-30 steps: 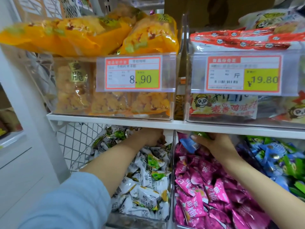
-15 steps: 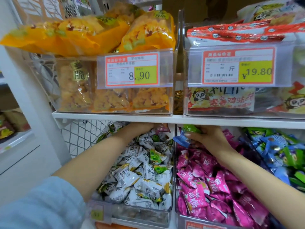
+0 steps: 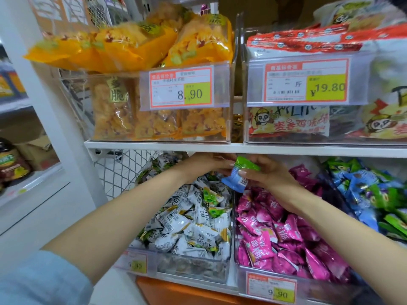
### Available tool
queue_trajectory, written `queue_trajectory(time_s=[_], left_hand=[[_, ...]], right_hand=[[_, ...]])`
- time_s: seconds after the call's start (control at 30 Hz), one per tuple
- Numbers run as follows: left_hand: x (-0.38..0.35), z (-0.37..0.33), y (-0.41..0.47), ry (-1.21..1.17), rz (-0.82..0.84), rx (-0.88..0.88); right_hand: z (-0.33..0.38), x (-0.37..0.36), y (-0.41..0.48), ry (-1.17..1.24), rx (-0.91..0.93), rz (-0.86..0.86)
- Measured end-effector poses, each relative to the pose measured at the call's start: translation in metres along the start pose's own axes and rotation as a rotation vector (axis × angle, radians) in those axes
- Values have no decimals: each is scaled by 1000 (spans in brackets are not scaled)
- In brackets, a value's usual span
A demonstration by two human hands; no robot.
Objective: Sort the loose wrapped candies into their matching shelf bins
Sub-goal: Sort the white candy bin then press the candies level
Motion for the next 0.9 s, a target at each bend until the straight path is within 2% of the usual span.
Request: queue_trajectory(time_s=[0.1, 0.2, 0.33, 0.43, 0.53, 0.7, 0.8, 0.9], left_hand=[[4, 4, -1, 73, -33, 45], [19, 18, 15, 314, -157, 79], [4, 28, 44, 431, -18, 98], [-6, 38, 62, 718, 79, 126], [-4, 50, 76, 902, 74, 144], [-8, 64, 86, 701, 195, 231], [-11, 58, 83, 731, 232, 223], [-7, 54, 78, 728, 201, 194]], right_hand=[[-2, 15, 3, -66, -26, -63], [-4, 34, 5, -115, -58, -88], [-8, 44, 5, -117, -69, -83], [-12, 45, 7, -166, -68, -96], [-14, 46, 8, -176, -74, -100], [-8, 43, 5, -168, -39, -98], [-6, 42, 4, -162, -25, -98], [-6, 41, 3, -173, -33, -98]])
Point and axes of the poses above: each hand's wrist, its own y-axis towards the middle knuckle, its own x-axis out of the back of the hand, z = x × y, the point moved 6 cm from there along y, towards the middle knuckle, and after that the axes turned 3 degrees about z, right-handed, at the moved point
